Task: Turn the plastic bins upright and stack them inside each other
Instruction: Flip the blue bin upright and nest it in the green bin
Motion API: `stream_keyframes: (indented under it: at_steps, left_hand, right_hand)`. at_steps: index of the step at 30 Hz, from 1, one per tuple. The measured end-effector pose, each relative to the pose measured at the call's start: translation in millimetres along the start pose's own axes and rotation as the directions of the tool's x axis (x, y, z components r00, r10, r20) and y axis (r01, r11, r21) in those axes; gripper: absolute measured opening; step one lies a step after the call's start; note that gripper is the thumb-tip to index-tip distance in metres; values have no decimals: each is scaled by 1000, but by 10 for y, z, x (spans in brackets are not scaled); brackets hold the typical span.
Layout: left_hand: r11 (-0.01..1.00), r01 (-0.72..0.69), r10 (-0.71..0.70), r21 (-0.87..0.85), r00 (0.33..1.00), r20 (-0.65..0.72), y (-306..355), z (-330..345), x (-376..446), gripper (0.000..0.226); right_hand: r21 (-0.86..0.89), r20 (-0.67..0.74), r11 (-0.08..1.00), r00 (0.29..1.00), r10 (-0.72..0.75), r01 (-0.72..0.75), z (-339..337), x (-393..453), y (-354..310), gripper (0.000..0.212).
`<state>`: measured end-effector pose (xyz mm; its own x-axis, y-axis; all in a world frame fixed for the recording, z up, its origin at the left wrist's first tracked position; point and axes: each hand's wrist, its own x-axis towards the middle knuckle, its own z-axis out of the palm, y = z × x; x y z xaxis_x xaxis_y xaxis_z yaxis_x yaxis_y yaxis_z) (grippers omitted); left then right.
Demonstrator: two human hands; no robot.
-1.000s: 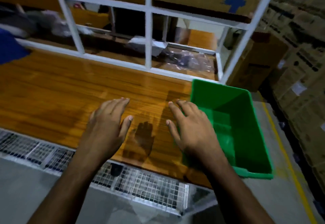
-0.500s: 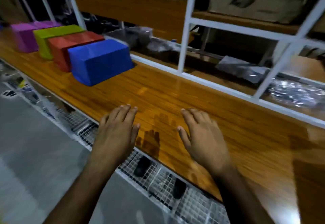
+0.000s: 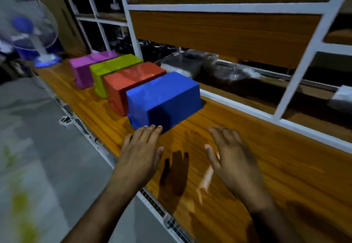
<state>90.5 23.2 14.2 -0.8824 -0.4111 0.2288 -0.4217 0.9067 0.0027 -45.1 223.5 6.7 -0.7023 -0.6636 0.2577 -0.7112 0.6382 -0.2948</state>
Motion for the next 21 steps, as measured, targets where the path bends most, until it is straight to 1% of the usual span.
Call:
stream_keyframes:
  at_steps: [2,5,9,11,14,16,17,19,21]
  left_hand:
    - [999,-20,20,43,1000,-2,-261,11,385,57]
    - [998,-17,18,59,1000,-16,-565,48,935,58]
    - [998,-49,49,40,999,2,-918,305,1621,61]
    - [995,-95,94,18,995,18,-1162,537,2004,62]
    - [984,-160,165,-77,985,56,-1413,816,2496,65]
    - [970,-197,207,-145,977,58,-1526,899,2686,65]
    - [967,-189,204,-172,977,69,-1570,908,2747,64]
    - [967,-156,178,-203,979,97,-1628,918,2846,62]
    - [967,-150,177,-207,977,121,-1669,946,2944,58]
  right_hand:
    - [27,-34,1000,999,12,-11,71,328,-63,51]
    - [48,-47,998,998,48,-46,224,744,-165,51]
    - [71,-9,997,999,35,-34,498,1174,-339,52]
    - [105,-19,992,997,76,-74,736,1423,-512,52]
    - [216,-24,957,979,202,-192,1065,1754,-802,56]
    - [277,-47,911,943,330,-306,1267,1948,-962,61]
    - [299,-70,884,916,396,-359,1345,2018,-1042,61]
    - [363,-128,828,857,499,-428,1459,2118,-1125,52]
    - [384,-156,795,816,556,-469,1520,2221,-1152,38]
